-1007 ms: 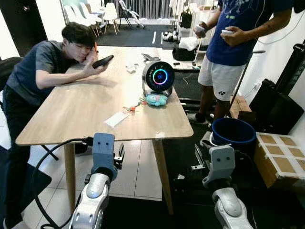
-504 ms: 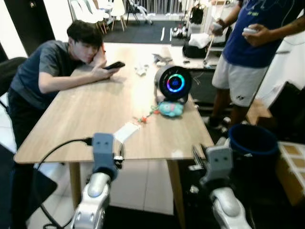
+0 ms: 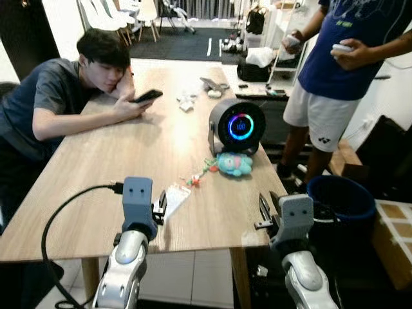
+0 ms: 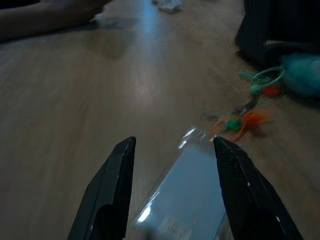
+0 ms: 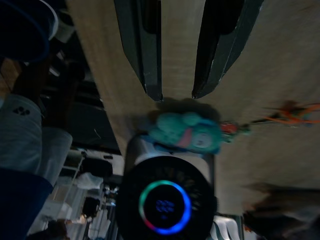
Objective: Hang keys on a hook
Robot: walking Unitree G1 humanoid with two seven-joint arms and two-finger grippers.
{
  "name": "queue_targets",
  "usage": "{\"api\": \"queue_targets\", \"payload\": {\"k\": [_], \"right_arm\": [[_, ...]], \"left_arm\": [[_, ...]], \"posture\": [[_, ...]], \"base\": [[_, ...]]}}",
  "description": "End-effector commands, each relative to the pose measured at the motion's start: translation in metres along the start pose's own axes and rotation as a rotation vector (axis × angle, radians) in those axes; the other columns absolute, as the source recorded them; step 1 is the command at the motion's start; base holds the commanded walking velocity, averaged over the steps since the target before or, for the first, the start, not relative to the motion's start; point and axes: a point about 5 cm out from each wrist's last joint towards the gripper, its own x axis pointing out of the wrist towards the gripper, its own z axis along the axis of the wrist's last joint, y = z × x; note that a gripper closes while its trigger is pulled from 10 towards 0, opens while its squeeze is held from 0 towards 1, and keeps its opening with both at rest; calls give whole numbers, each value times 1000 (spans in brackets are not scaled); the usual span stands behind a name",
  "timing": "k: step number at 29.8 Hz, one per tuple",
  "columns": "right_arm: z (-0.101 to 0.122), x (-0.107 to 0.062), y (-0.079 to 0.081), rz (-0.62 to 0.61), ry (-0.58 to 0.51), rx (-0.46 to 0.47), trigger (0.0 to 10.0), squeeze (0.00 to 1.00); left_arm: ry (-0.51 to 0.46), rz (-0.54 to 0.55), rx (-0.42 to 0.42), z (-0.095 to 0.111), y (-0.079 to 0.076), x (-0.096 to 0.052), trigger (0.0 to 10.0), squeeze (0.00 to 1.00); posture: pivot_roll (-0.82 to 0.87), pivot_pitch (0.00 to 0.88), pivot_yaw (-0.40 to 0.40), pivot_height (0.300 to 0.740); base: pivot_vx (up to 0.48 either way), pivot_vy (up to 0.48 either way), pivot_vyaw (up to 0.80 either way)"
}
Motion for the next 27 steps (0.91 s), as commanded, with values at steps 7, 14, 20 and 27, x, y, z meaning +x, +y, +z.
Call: {"api": "queue_targets", "payload": {"k": [7,14,20,27], "right_arm": [[-3,-1,1,-3,12,-5,10000,0],[-3,-1,-2,-9,9,-13,10000,0],[-3,-1,-3,-16,11,-18,10000,0],[-3,-1,-2,-13,10,-18,10000,0]], "left_arm": [[17,6,24,-4,4,-1,10000,0],[-11,-182,183,8,-4,-5,10000,0],[108,-350,280,8,-22,-13,10000,0],[203,-477,265,2,-45,-20,10000,0]], "posture": [[-2,120,29,740],[-5,116,31,740],[-3,116,35,740],[-5,118,34,740]], "base": [[325,0,0],[41,0,0],[0,0,0],[0,0,0]]}}
